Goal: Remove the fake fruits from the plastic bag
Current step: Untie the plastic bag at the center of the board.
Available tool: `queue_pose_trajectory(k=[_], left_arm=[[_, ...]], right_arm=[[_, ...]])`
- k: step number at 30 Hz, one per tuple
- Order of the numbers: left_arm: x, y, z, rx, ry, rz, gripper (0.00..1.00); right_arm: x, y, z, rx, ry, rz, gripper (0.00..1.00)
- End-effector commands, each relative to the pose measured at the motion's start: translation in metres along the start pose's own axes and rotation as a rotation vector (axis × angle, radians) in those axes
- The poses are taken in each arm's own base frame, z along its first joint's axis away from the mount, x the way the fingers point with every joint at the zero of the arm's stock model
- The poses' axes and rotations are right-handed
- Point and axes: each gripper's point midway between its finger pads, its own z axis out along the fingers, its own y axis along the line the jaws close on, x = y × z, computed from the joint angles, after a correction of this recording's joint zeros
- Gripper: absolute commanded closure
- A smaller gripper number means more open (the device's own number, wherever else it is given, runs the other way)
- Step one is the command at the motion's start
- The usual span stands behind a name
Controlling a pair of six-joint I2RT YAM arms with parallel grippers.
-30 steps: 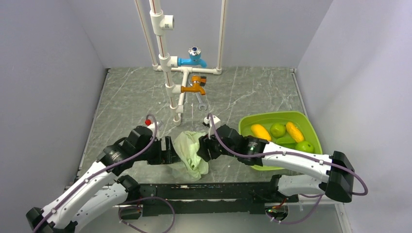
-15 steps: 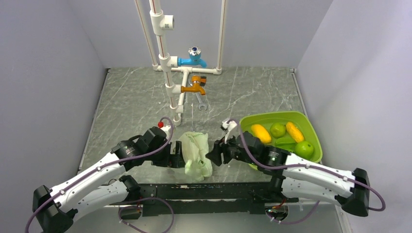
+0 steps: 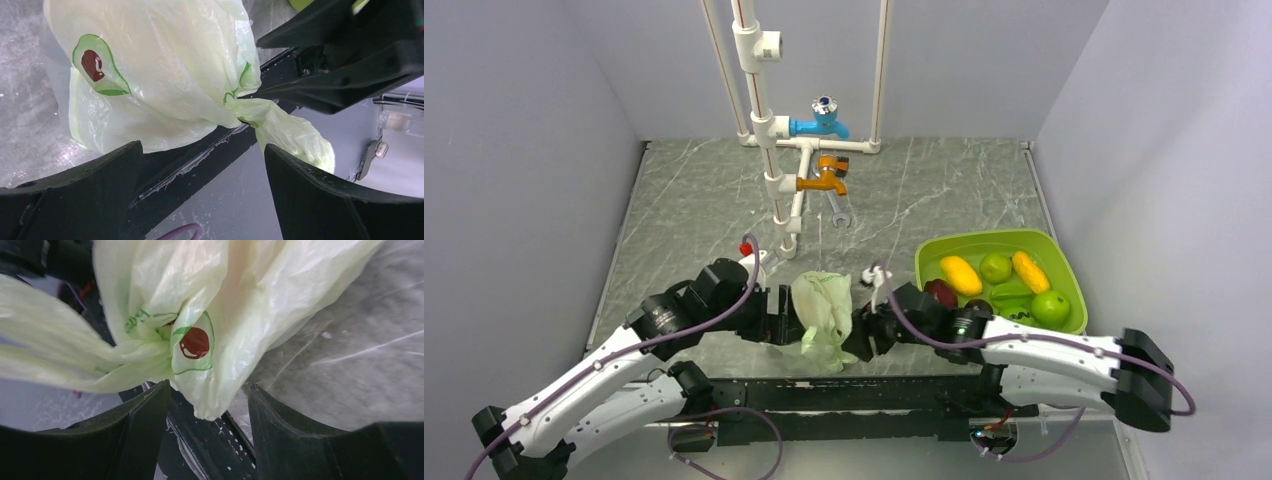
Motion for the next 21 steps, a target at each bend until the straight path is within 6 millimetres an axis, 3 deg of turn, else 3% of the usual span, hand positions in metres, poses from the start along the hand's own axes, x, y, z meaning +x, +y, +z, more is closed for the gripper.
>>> queue_pose_trajectory(k=[1, 4, 6, 9, 10, 12, 17, 21], left_arm=[[0.005, -0.009, 0.001, 0.031, 0.040, 0.005, 0.01], [0.016, 0.007, 0.002, -0.026, 0.061, 0.002, 0.01], [0.023, 0.016, 0.000, -0.058, 0.066, -0.010, 0.00], [0.026, 0.021, -0.008, -0.068, 0.043, -0.035, 0.01], [0.025, 0.020, -0.011, -0.063, 0.024, -0.045, 0.01], [0.022, 0.017, -0.019, -0.043, -0.012, -0.061, 0.01], [0.017, 0.012, -0.034, -0.033, -0.056, -0.098, 0.01], [0.013, 0.030, -0.041, -0.142, -0.088, -0.118, 0.01]], right_arm=[[-0.009, 0.037, 0.029, -0.121, 0.022, -0.049, 0.39], [-0.012, 0.032, 0.046, -0.053, 0.024, -0.064, 0.46], [-0.027, 0.032, 0.052, -0.019, -0.010, -0.065, 0.62], [-0.051, 0.032, 0.052, 0.021, -0.093, -0.030, 0.96], [-0.059, 0.031, 0.051, 0.039, -0.122, -0.003, 1.00], [-0.074, 0.033, 0.048, 0.058, -0.180, 0.055, 1.00], [-0.112, 0.063, 0.042, -0.046, -0.285, 0.179, 1.00], [-0.126, 0.078, 0.049, -0.101, -0.315, 0.280, 1.00]])
